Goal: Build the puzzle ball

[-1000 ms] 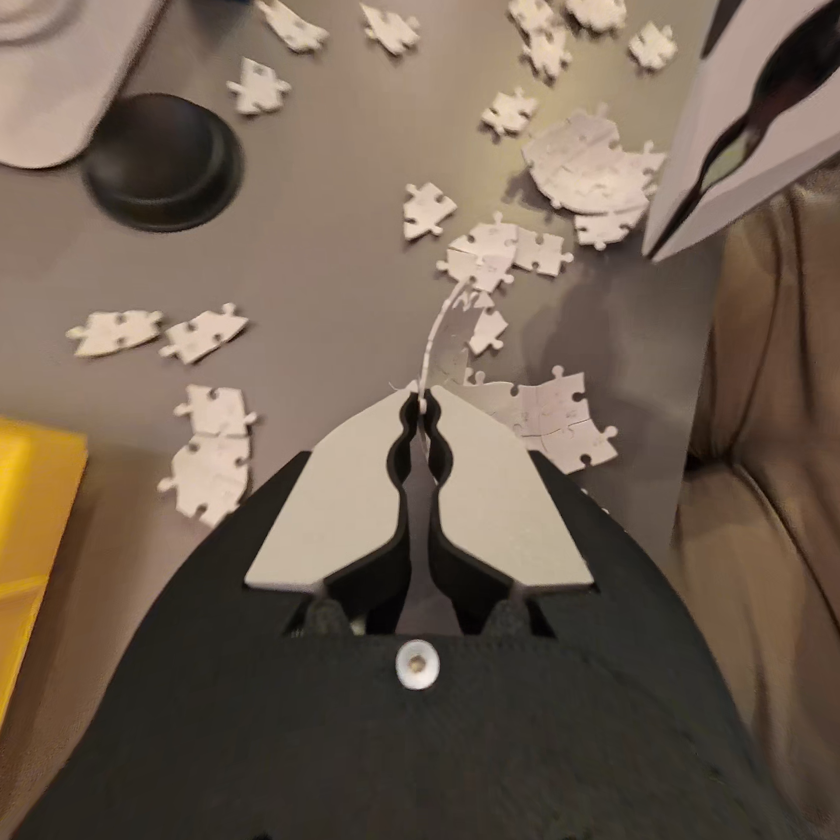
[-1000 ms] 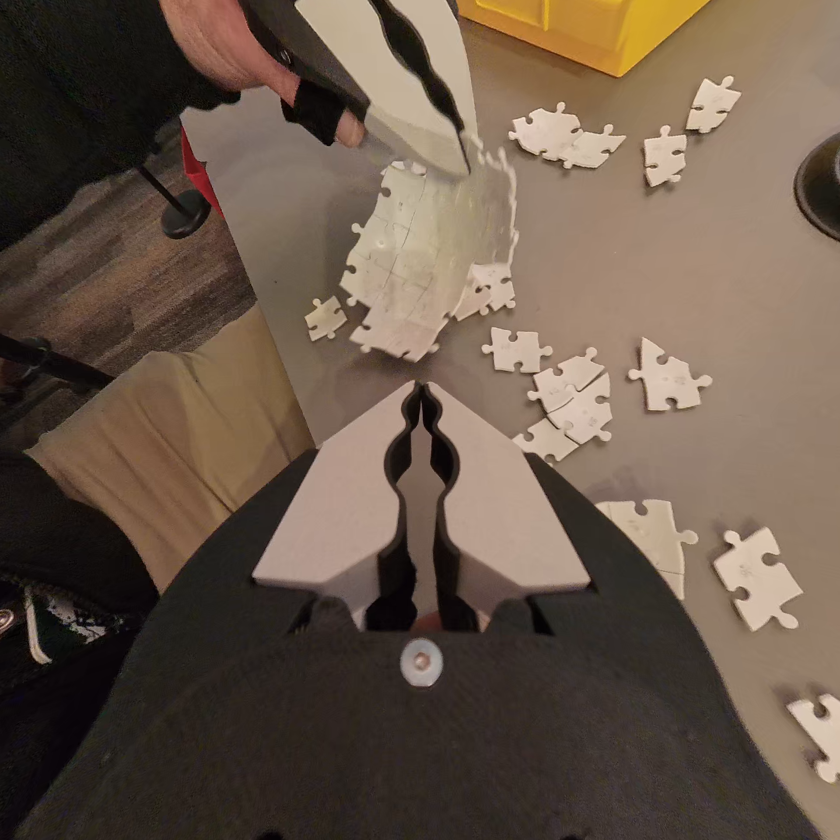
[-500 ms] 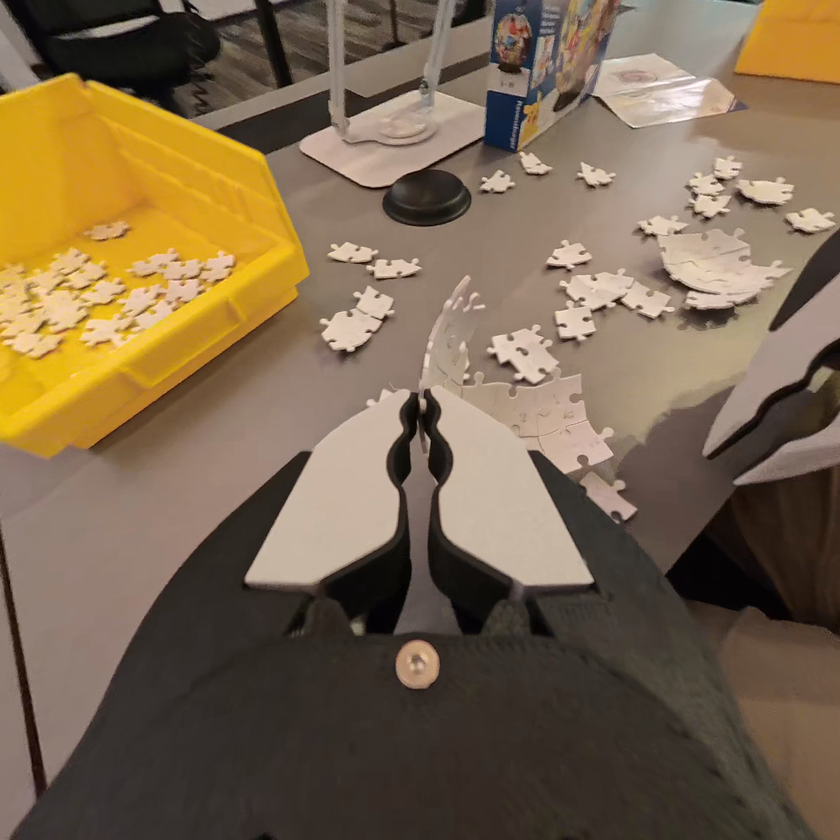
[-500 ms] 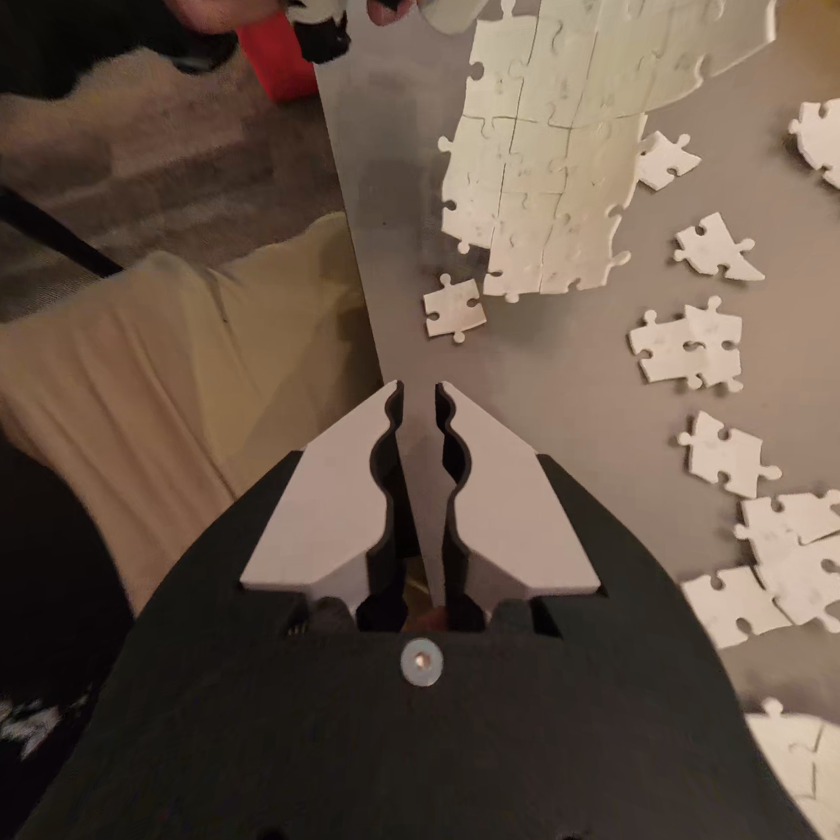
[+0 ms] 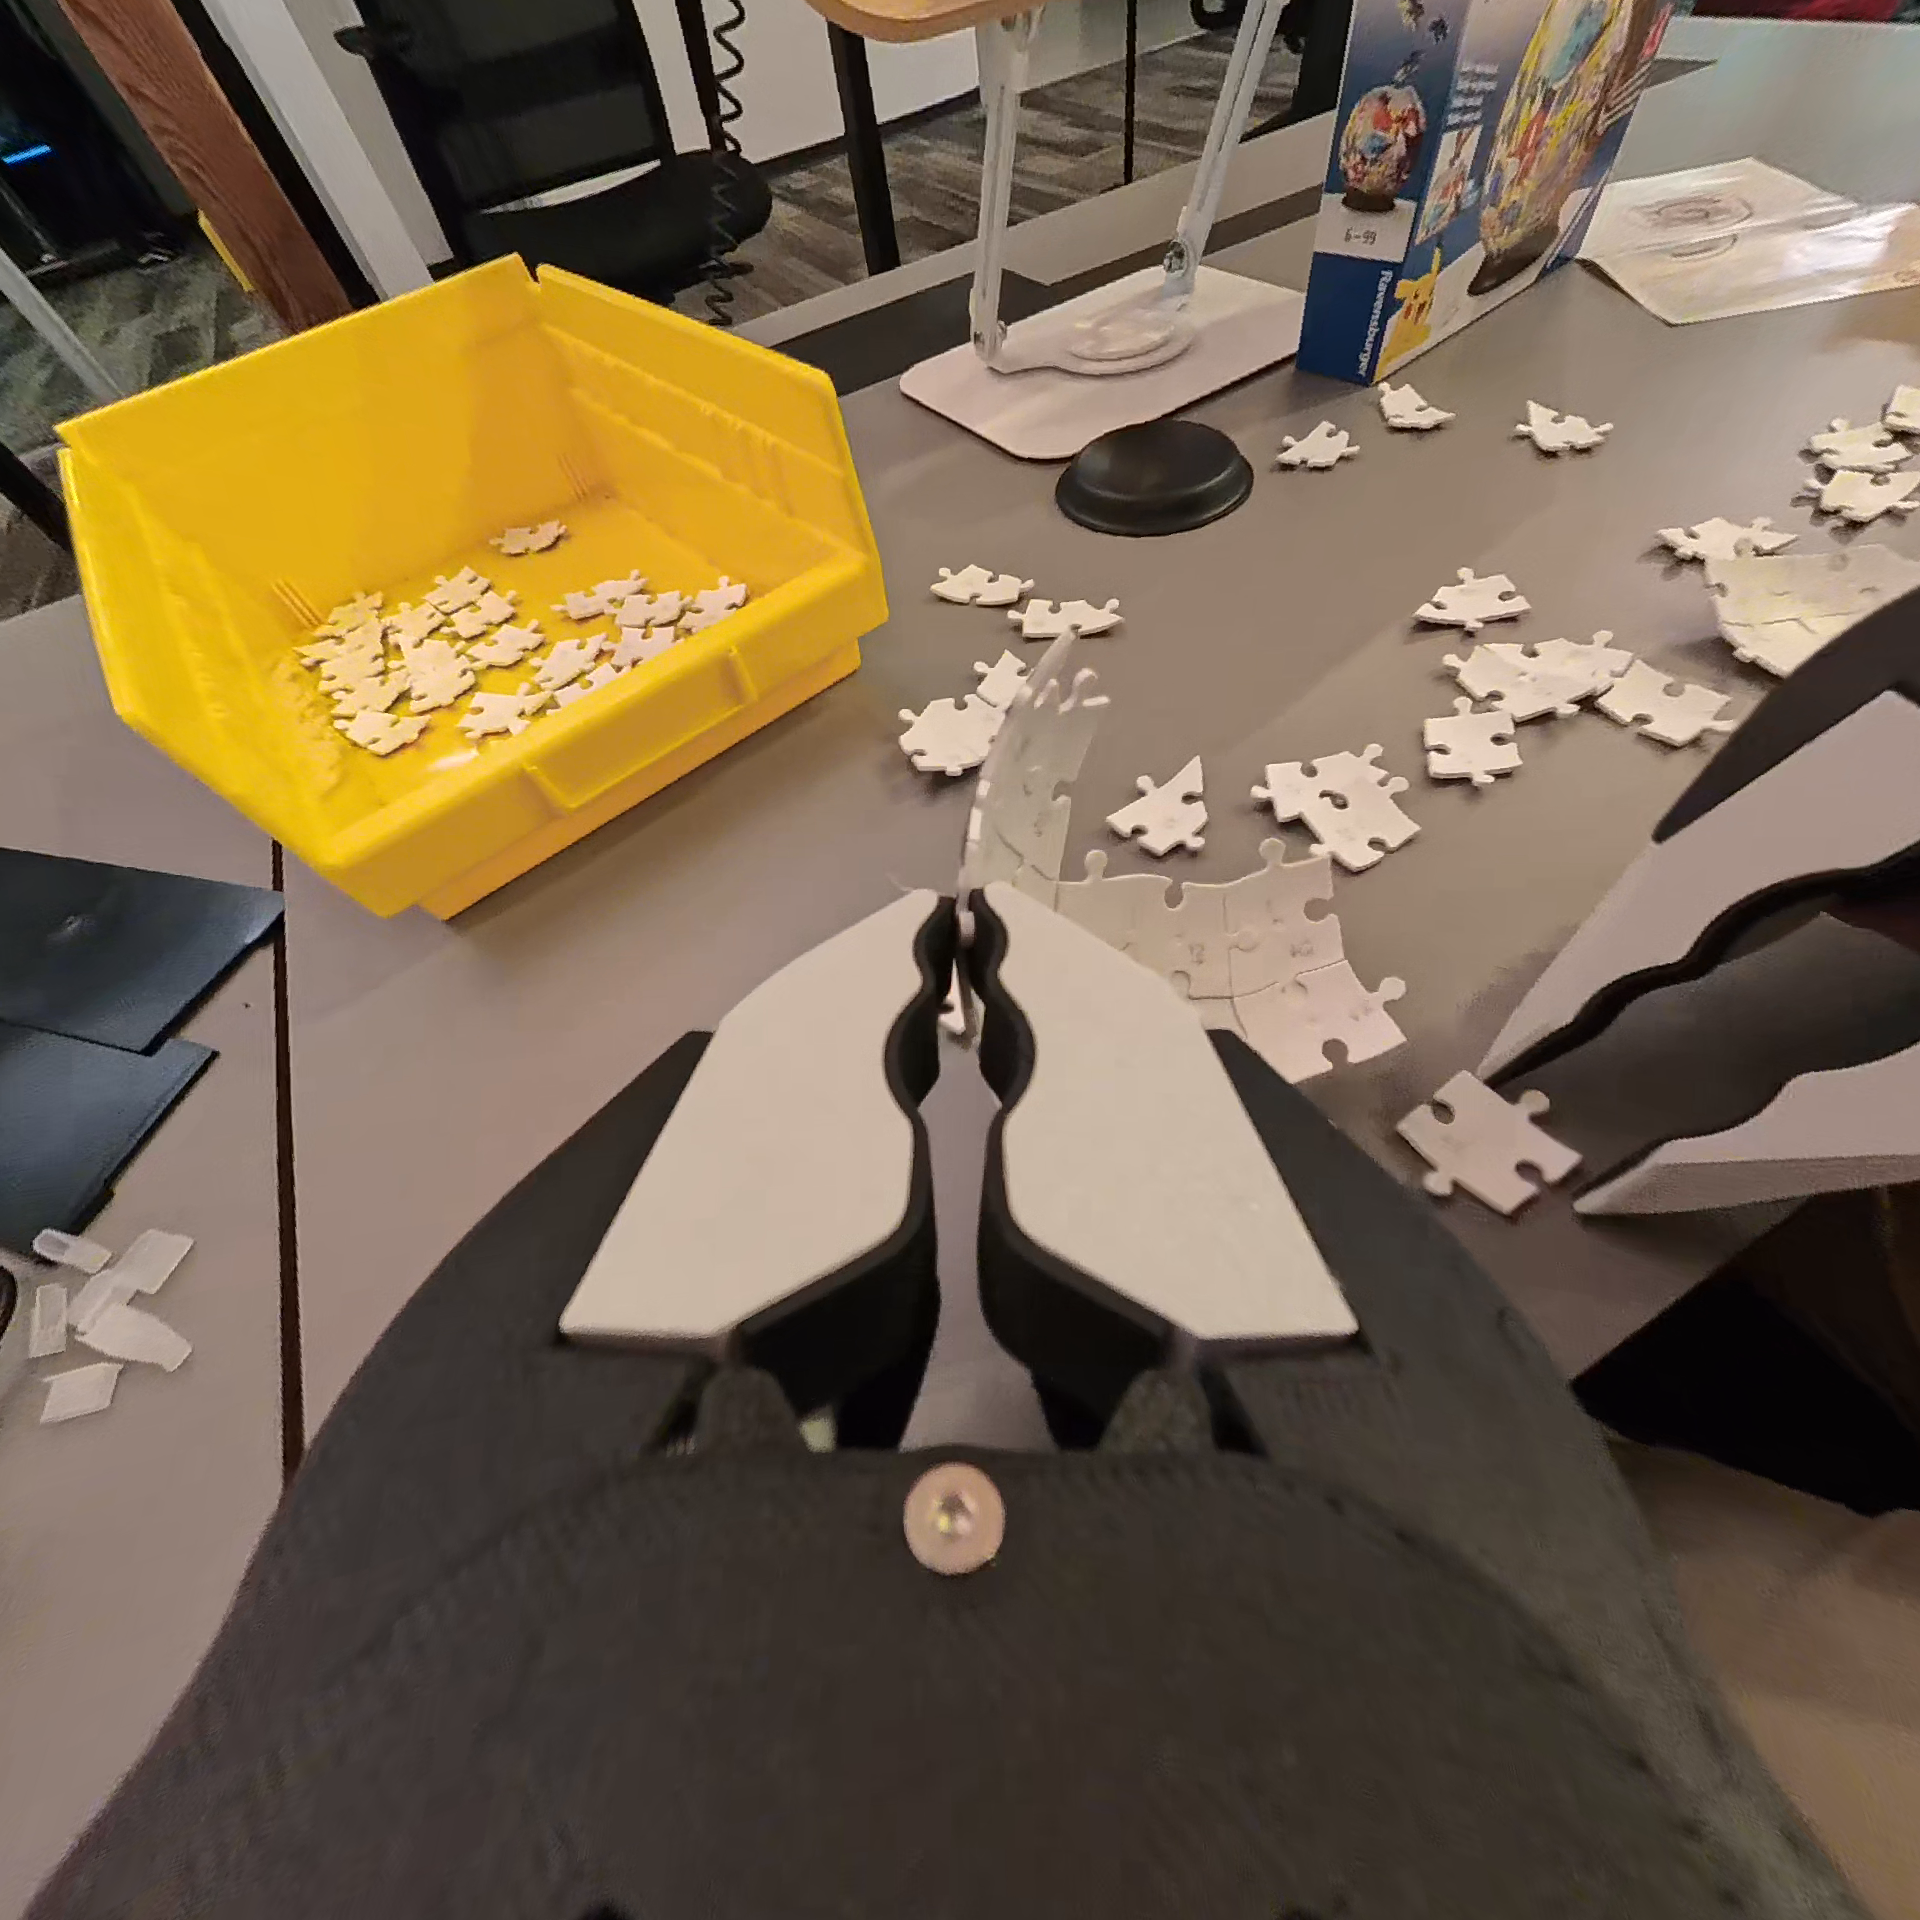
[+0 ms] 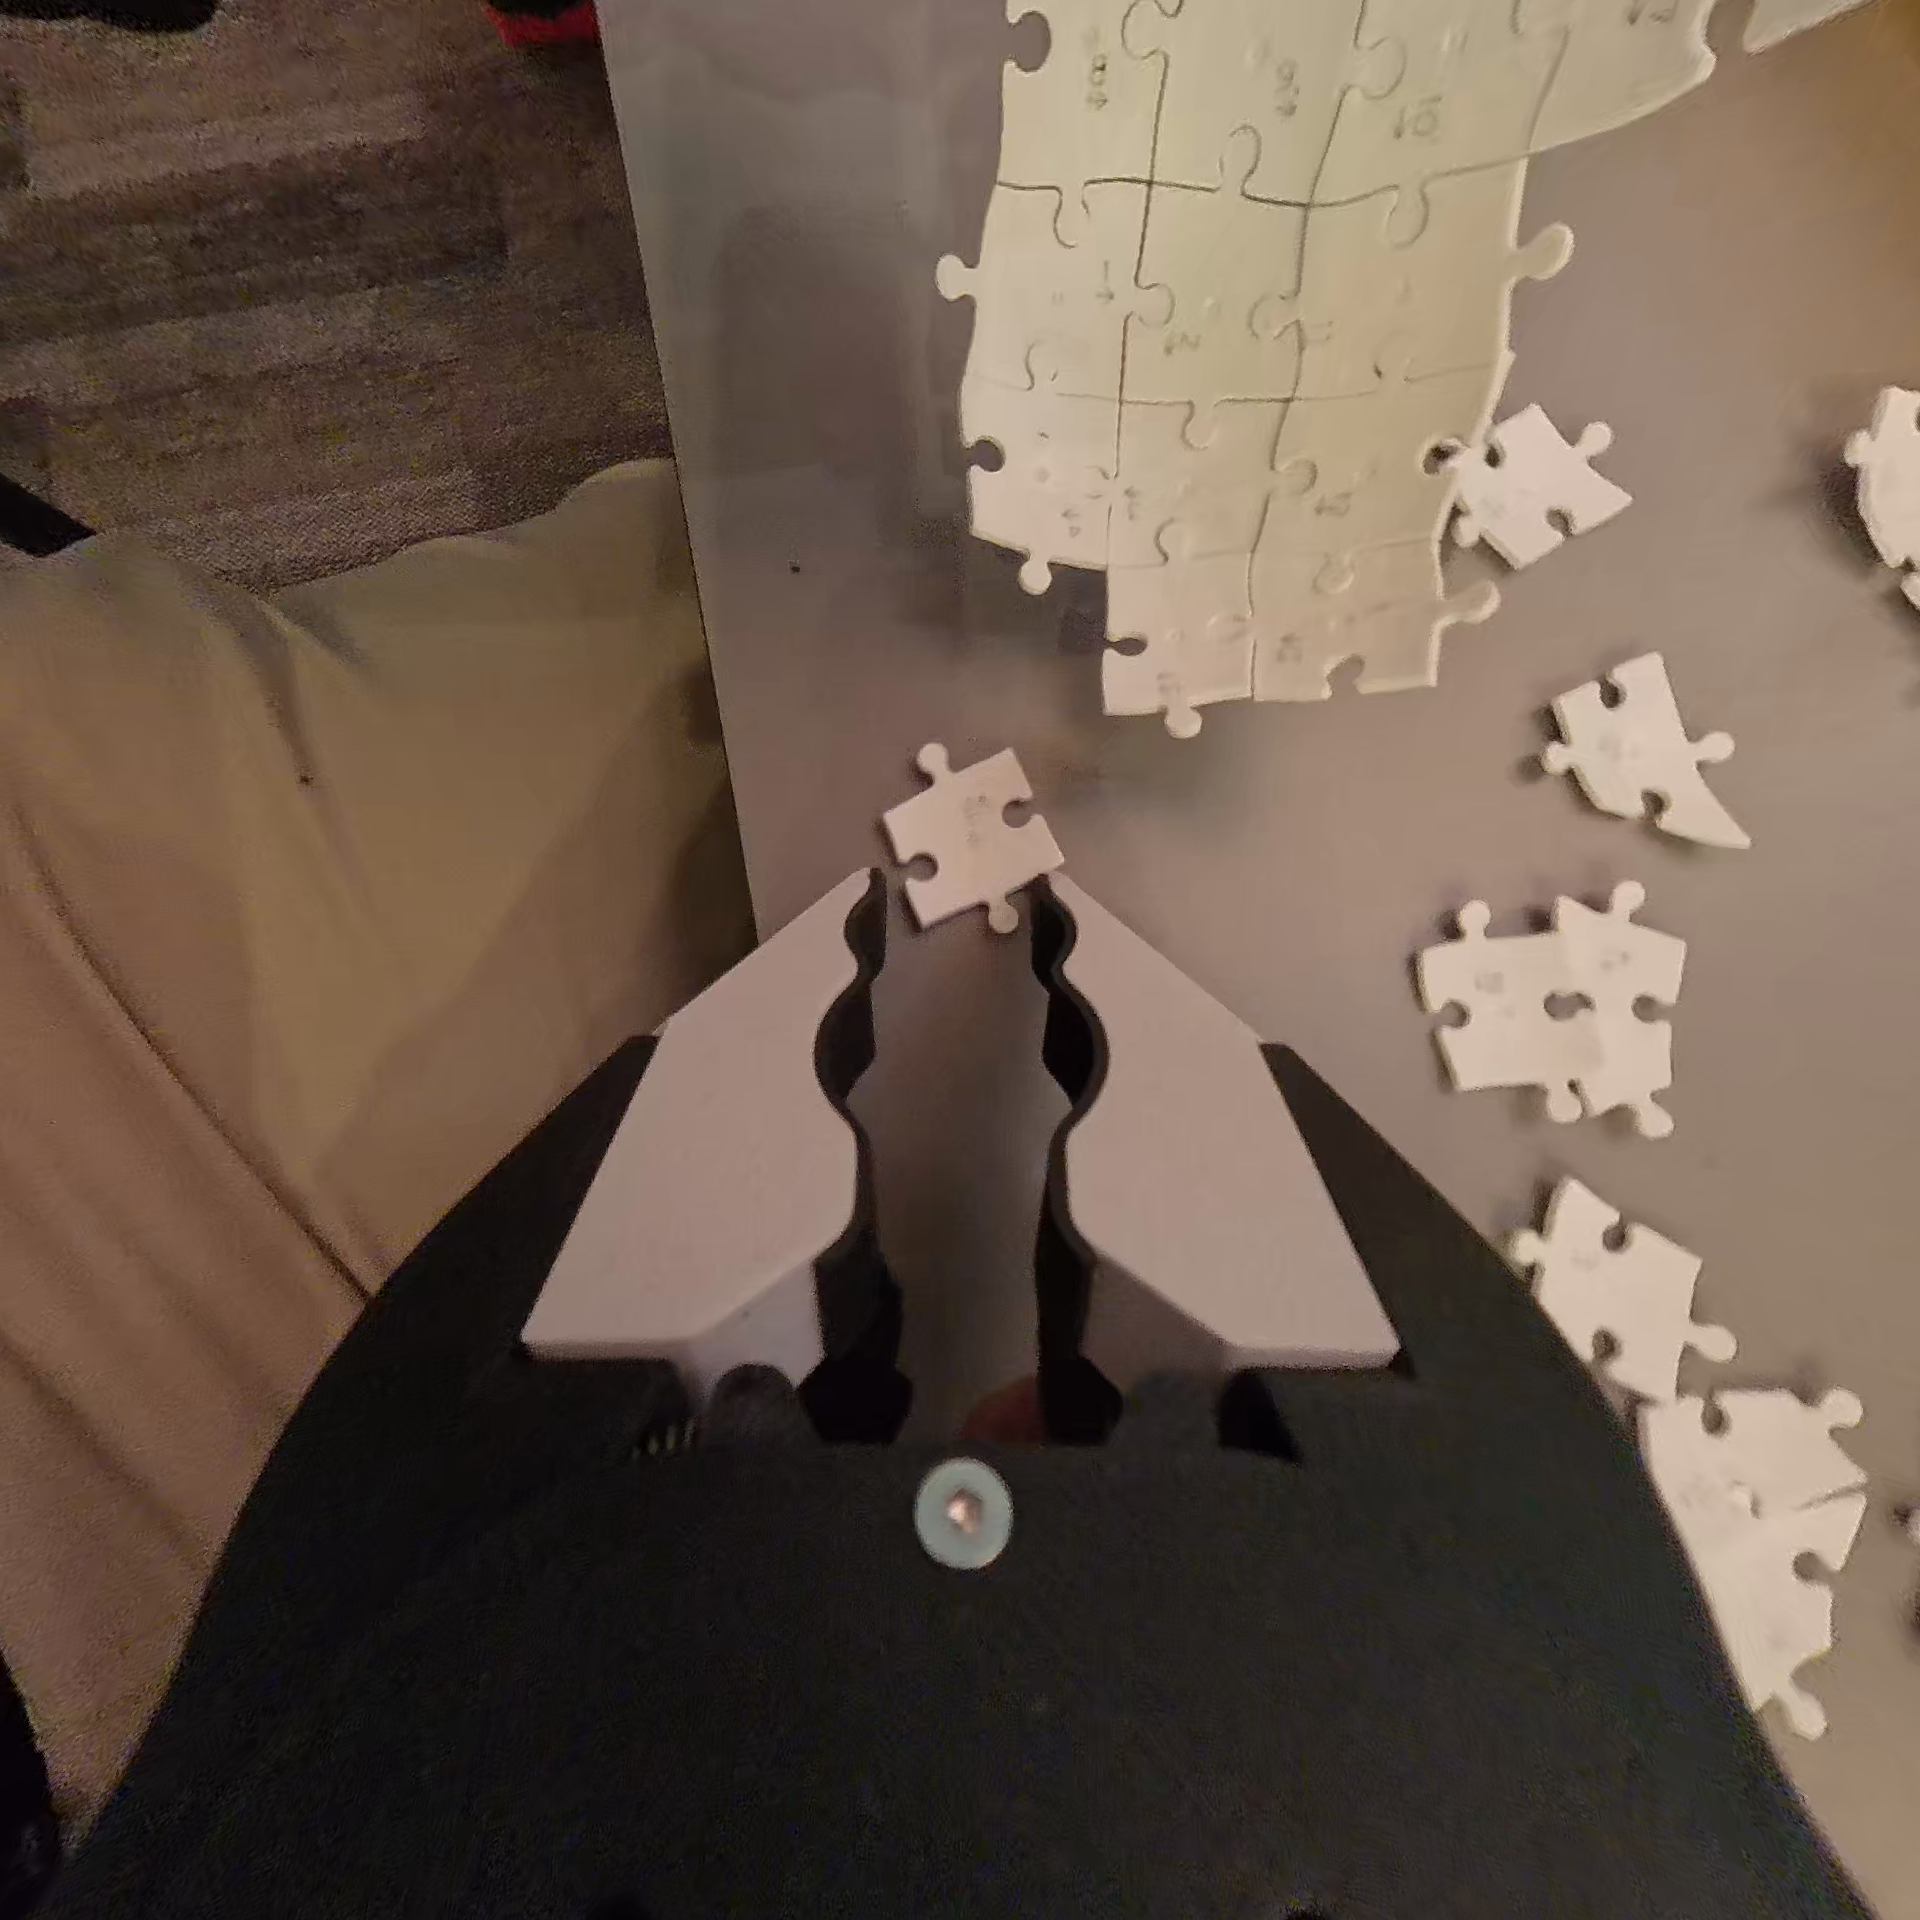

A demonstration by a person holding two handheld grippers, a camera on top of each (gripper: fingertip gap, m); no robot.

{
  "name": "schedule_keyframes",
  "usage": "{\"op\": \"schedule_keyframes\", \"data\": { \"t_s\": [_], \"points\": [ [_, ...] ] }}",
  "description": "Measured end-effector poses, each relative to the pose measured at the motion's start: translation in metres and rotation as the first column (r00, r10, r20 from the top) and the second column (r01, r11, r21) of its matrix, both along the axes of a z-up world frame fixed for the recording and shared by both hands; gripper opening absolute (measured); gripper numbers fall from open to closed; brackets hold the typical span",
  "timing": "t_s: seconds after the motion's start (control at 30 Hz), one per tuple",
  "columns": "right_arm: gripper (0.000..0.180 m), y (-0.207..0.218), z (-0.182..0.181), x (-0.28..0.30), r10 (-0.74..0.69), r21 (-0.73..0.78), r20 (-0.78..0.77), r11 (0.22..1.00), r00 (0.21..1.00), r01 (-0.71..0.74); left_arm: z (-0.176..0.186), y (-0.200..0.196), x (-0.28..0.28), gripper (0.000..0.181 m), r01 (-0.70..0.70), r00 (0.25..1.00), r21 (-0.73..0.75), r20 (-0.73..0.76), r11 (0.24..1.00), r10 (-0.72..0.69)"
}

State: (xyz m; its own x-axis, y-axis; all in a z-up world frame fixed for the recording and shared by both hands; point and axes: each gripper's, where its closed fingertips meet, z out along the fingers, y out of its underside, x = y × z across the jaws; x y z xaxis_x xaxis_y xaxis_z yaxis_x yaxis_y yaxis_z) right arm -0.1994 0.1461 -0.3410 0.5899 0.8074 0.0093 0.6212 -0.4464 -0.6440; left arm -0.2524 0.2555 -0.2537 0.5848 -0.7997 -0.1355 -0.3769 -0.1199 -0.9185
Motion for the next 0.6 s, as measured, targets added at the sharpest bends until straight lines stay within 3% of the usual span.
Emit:
{"op": "schedule_keyframes", "data": {
  "t_s": [0.23, 0.37, 0.5, 0.6],
  "points": [
    [0.025, 0.019, 0.001, -0.015, 0.155, 0.036, 0.048, 0.987, 0.987, -0.157, 0.008, 0.01, -0.013, 0.002, -0.032, 0.999, 0.007, 0.043, 0.999, 0.032],
    [0.025, 0.017, 0.005, -0.013, 0.14, -0.003, 0.002, 0.99, 0.99, -0.14, 0.007, 0.012, -0.02, 0.003, -0.048, 0.997, 0.0, 0.055, 0.999, 0.048],
    [0.011, 0.016, 0.0, -0.014, 0.129, 0.008, -0.021, 0.992, 0.991, -0.129, 0.001, 0.009, -0.014, 0.002, -0.03, 0.998, -0.012, 0.05, 0.999, 0.03],
    [0.011, 0.016, 0.0, -0.014, 0.128, 0.002, -0.031, 0.992, 0.991, -0.128, -0.004, 0.005, -0.008, 0.002, -0.014, 0.999, -0.01, 0.032, 1.0, 0.015]
  ]
}}
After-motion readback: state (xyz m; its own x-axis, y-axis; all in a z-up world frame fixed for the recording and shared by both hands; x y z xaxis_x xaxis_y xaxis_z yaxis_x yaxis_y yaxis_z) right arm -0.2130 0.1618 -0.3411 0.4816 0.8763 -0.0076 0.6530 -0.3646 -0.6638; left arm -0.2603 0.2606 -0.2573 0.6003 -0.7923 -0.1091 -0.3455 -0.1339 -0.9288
